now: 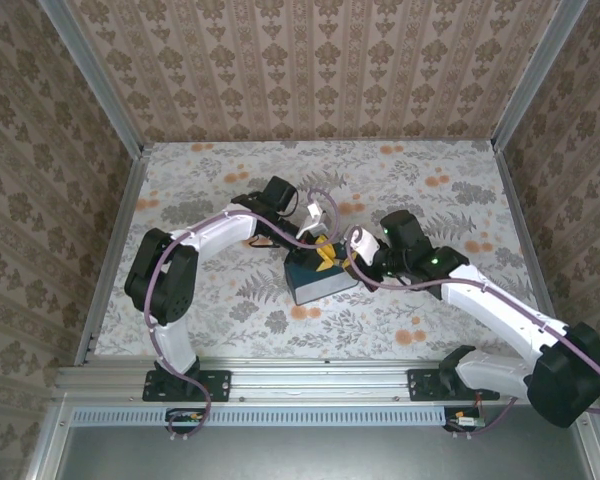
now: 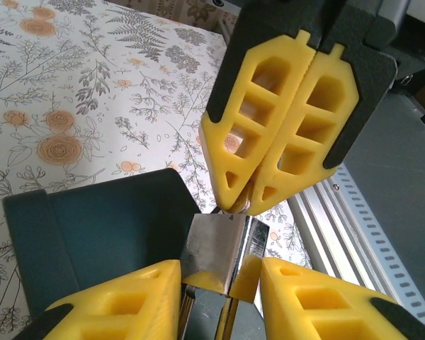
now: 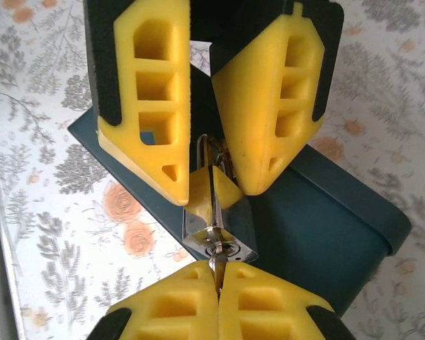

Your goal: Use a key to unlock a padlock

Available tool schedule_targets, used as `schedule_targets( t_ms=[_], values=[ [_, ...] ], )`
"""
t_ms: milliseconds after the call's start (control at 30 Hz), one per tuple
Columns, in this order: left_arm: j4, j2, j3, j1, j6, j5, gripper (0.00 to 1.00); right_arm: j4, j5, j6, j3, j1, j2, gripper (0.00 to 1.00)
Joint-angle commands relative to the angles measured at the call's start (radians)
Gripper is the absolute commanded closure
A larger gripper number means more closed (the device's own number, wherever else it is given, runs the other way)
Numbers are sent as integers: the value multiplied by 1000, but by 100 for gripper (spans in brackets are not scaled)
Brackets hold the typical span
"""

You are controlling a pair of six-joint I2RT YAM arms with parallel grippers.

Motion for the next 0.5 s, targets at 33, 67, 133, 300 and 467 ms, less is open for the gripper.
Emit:
schedule_targets(
  t_ms=[33,67,133,300,467],
  values=[
    [26,6,-12,-13,-5,19,67,-8,-178,96,79,-5,32,100],
    [32,4,-13,-13,-8,19,68,-11,-181,108,82,-6,40,100],
    [62,-3,-25,-13,-25,25,69,-14,-185,136,92,-7,50,100],
    [127,-27,-68,-17,-50,34,69,-26,-191,175,104,-24,57,100],
    [141,-52,-84,20,-51,56,58,-23,-197,172,97,-42,54,100]
  ],
)
